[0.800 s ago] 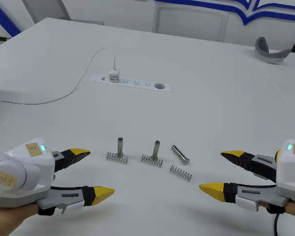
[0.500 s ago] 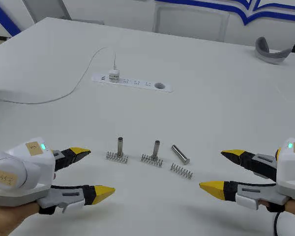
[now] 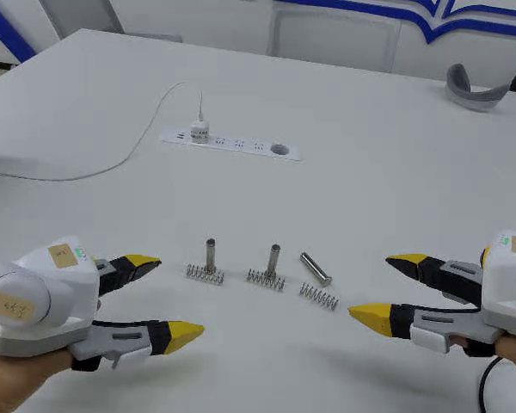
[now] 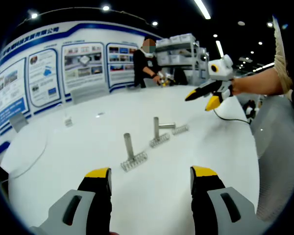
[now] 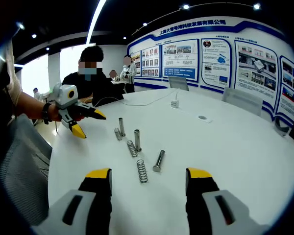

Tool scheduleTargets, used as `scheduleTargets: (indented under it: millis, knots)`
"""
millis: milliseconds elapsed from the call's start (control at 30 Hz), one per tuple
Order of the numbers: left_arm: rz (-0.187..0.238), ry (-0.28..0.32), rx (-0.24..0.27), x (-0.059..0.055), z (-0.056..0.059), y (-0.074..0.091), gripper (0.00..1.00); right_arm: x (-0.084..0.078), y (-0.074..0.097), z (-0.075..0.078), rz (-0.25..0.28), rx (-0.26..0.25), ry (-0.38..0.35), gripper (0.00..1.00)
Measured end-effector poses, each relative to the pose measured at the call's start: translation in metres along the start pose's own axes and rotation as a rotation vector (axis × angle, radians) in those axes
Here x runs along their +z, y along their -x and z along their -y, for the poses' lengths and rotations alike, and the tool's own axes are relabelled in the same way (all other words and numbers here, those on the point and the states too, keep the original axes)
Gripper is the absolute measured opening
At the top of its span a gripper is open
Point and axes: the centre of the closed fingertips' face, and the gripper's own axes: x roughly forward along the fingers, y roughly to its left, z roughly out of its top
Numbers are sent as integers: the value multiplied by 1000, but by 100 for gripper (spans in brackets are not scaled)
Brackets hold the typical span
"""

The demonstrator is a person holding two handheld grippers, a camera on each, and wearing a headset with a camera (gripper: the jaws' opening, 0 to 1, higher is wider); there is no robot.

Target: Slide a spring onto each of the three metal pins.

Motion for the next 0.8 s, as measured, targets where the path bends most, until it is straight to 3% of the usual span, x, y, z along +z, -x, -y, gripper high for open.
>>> scheduleTargets:
  millis: [267, 800]
  knots:
    - [3, 4, 0, 0, 0, -1, 66, 1, -2, 3, -18, -12, -4, 59]
    - [2, 5, 7, 1, -1, 1, 66, 11, -25, 20, -75, -33, 14, 50]
